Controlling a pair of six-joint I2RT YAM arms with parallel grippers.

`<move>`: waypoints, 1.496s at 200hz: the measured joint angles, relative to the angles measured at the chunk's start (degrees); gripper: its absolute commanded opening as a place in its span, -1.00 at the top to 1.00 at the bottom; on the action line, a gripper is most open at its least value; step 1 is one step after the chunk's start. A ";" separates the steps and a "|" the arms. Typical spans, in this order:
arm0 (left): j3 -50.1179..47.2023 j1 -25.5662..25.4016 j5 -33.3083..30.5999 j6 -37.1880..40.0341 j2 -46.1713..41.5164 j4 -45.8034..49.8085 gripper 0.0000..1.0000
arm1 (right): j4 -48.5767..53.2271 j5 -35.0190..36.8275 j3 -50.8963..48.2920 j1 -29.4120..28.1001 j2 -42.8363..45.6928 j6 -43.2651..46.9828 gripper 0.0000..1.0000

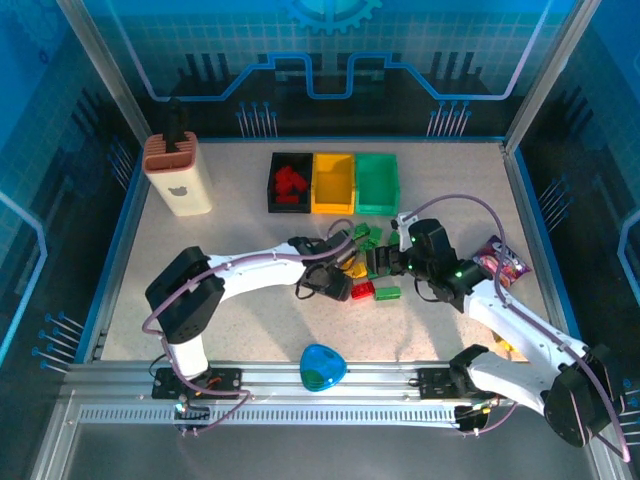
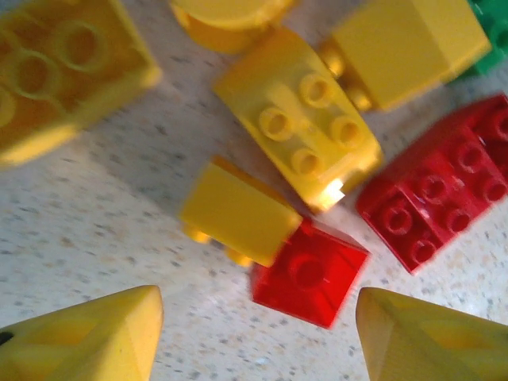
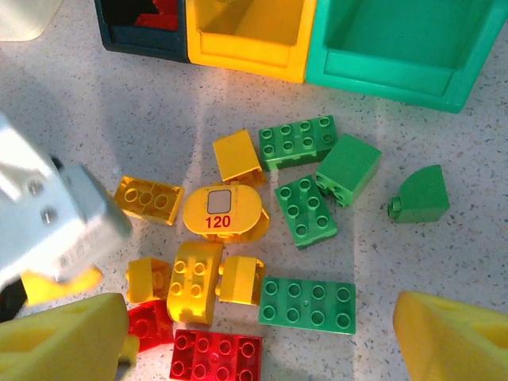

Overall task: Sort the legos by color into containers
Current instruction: Pick up the lego from the center of the table.

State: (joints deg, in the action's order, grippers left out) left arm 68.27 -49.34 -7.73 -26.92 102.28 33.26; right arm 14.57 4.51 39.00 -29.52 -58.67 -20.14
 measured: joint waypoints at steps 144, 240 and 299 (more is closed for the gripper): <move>13.49 12.15 1.53 0.11 9.38 6.60 -0.66 | -0.07 -0.04 -0.87 1.38 1.86 -0.87 -0.74; 14.21 12.04 1.55 -1.66 12.07 8.48 -0.64 | -0.04 -0.09 -1.95 2.23 2.75 -0.87 -0.73; 16.17 12.04 2.01 -1.75 14.71 8.41 -0.51 | -0.04 -0.09 -3.58 2.62 3.76 -0.90 -0.73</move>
State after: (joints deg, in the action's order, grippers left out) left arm 84.44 -37.30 -5.72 -28.67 116.99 41.67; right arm 14.52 4.43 35.42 -26.89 -54.92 -21.04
